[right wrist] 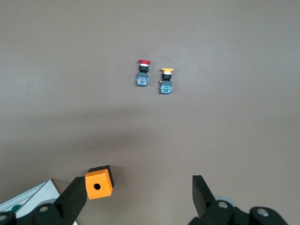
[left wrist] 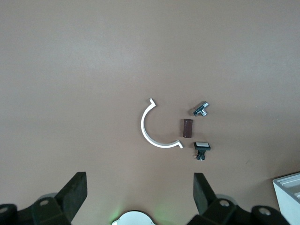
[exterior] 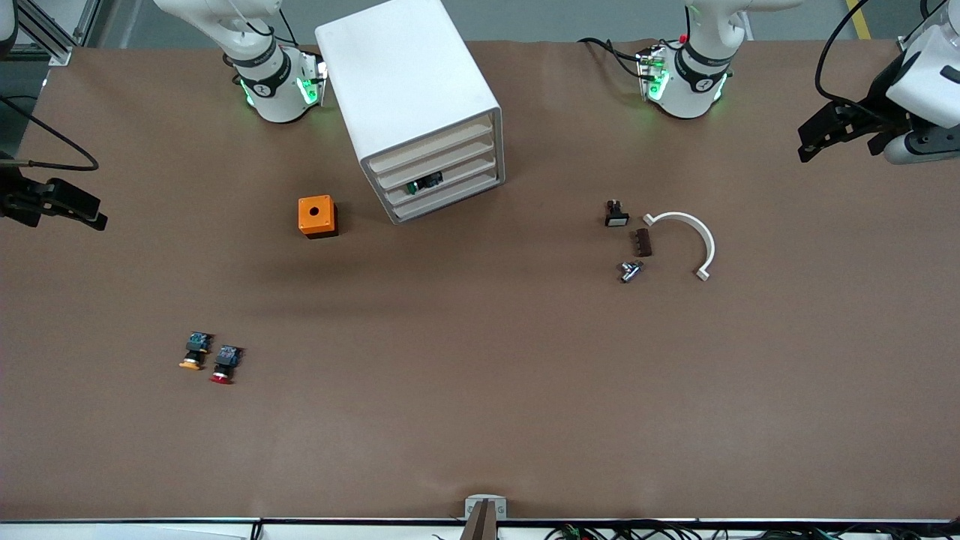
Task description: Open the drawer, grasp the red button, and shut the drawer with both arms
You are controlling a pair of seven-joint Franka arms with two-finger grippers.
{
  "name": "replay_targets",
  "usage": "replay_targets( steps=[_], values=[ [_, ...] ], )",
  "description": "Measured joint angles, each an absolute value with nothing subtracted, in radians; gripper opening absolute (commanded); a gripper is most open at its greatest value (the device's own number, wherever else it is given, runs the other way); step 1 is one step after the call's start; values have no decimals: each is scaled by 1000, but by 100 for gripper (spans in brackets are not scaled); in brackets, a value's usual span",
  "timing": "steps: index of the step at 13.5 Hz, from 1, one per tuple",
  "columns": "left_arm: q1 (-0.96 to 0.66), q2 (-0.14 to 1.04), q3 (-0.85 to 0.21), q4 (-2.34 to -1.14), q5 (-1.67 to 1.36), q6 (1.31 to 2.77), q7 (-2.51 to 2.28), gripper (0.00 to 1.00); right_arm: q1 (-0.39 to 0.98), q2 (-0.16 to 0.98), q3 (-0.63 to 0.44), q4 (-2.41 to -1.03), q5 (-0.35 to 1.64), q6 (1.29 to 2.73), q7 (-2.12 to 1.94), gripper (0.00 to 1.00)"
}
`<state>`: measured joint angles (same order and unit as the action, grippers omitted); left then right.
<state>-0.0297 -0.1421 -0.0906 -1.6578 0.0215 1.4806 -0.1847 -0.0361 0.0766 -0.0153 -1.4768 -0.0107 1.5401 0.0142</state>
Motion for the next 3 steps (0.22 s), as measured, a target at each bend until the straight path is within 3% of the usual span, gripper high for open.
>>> replay_targets(
  steps=[3],
  values=[
    [-29, -143, -91, -1656, 22, 1484, -174, 100, -36, 77, -15, -1477, -11, 1540, 14, 100]
  ],
)
